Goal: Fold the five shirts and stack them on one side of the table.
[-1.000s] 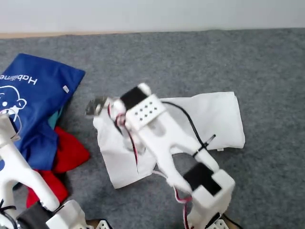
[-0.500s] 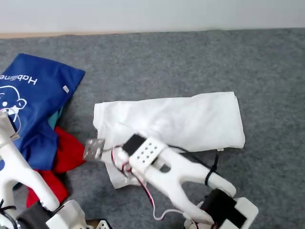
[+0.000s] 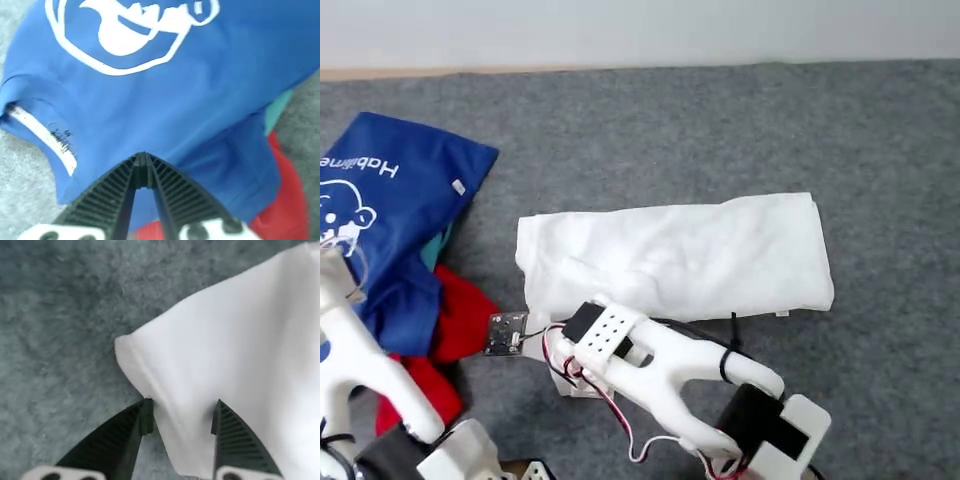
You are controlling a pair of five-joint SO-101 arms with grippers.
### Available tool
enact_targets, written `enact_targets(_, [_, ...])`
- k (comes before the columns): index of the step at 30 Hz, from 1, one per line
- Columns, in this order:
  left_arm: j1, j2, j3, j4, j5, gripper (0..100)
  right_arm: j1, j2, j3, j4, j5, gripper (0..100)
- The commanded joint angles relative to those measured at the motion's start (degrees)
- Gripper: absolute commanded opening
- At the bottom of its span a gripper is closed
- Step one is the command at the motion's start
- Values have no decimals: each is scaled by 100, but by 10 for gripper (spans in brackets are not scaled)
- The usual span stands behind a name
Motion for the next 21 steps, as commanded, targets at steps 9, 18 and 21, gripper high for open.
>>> enact_targets(9, [-396,-246,-66,-105,-18,4,-66,189,-211,-145,9,104])
enact_targets(18, [-378,-246,-66,-79,-18,4,171,189,-1310,848,220,51])
enact_targets(21, [-369,-246,-66,-79,-18,4,426,233,-1714,1042,237,50])
